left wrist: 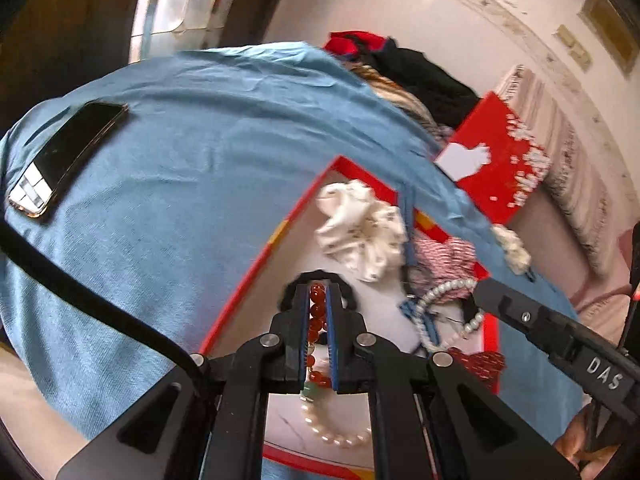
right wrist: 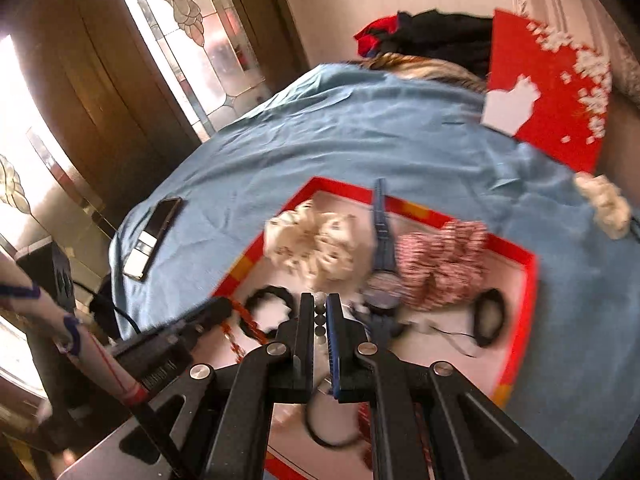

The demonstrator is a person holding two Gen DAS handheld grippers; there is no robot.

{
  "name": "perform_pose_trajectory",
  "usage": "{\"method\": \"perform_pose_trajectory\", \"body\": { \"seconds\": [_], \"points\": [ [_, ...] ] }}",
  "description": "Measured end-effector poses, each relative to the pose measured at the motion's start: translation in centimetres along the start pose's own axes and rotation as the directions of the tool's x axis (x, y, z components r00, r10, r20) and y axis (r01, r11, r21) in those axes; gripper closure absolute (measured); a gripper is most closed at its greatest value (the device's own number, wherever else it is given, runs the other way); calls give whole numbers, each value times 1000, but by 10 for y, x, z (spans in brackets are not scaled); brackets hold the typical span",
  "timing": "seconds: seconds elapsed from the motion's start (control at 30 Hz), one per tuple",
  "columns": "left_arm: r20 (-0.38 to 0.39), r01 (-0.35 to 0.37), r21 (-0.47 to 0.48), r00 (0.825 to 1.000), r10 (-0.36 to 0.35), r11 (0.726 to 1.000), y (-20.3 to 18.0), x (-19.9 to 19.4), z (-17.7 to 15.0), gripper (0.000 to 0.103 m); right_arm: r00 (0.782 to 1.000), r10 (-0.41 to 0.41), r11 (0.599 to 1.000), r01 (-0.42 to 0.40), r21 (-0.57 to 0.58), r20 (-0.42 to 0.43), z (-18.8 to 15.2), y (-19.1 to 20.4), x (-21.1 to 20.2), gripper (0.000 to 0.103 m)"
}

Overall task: Organize jewelry
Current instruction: 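Carry both bracelets over the tray and lower them in, then open both tools to release the bracelets into the tray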

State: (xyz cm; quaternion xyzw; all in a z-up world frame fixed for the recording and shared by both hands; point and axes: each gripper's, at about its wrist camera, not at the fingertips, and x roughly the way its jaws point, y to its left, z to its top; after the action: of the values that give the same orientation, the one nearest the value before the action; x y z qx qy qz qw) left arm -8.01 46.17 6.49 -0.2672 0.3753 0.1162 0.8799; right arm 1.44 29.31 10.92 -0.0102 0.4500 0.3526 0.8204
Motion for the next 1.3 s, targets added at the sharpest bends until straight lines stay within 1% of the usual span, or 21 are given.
{"method": "perform_pose_trajectory", "body": {
  "seconds": [0.1, 0.17, 0.2, 0.33, 0.37, 0.4, 0.43, 0.47, 0.53, 0.63, 0.77, 0.87, 0.93, 1.0, 1.1, 1.2, 1.27, 1.3],
  "points": [
    [-43, -14, -68, 999, 11, 998, 15, 12, 1, 96, 999, 47, 998, -46, 43, -12, 4, 0, 16, 96],
    [-68, -12, -119, 998, 4, 993, 26, 18, 0, 96, 998, 51, 997, -49, 64, -25, 3, -4, 23, 96],
    [-71, -8, -130, 997, -2, 991, 28, 19, 0, 96, 998, 41, 997, -38, 71, -41, 2, -7, 29, 96],
    [-45, -15, -120, 999, 10, 993, 28, 14, 0, 95, 997, -17, 996, 23, 83, -73, -4, -17, 40, 96],
    [-38, -9, -117, 999, 5, 993, 27, 13, 0, 95, 997, -21, 995, 29, 97, -77, -6, -21, 40, 94],
    [-32, -2, -113, 999, -2, 994, 26, 11, 0, 92, 997, -21, 993, 30, 110, -79, -7, -24, 38, 91],
    [-26, 1, -108, 1000, -3, 994, 24, 10, 0, 87, 997, -23, 992, 32, 119, -77, -8, -27, 36, 84],
    [-16, -2, -99, 1000, 0, 995, 22, 8, 0, 83, 997, -28, 992, 36, 124, -71, -9, -30, 32, 76],
    [5, -13, -79, 1000, 13, 997, 18, 4, 1, 72, 998, -39, 992, 45, 116, -56, -9, -32, 23, 69],
    [43, -27, -55, 999, 30, 998, 14, -4, 0, 65, 997, -64, 995, 67, 80, -31, -11, -33, 4, 68],
    [58, -56, -47, 997, 59, 997, 13, -8, -1, 60, 992, -129, 991, 129, 25, 8, -27, -45, -31, 57],
    [55, -78, -39, 995, 80, 996, 12, -9, -3, 57, 980, -200, 980, 200, 2, 16, -49, -62, -56, 56],
    [54, -91, -25, 994, 92, 996, 8, -10, -5, 57, 972, -236, 972, 236, 11, 10, -64, -76, -69, 56],
    [55, -106, -2, 993, 106, 994, 4, -10, -7, 56, 966, -259, 965, 258, 46, 7, -82, -92, -82, 56],
    [61, -123, 39, 991, 120, 992, -7, -12, -13, 54, 963, -270, 958, 269, 101, -7, -102, -113, -94, 56],
    [70, -133, 74, 989, 127, 988, -18, -15, -18, 53, 966, -257, 955, 257, 146, -19, -113, -125, -95, 56],
    [88, -148, 100, 986, 140, 984, -27, -18, -23, 51, 971, -239, 957, 237, 168, -13, -117, -126, -94, 56],
    [97, -157, 111, 985, 146, 981, -30, -19, -24, 47, 974, -228, 959, 226, 174, -8, -119, -125, -94, 56]
  ]
}}
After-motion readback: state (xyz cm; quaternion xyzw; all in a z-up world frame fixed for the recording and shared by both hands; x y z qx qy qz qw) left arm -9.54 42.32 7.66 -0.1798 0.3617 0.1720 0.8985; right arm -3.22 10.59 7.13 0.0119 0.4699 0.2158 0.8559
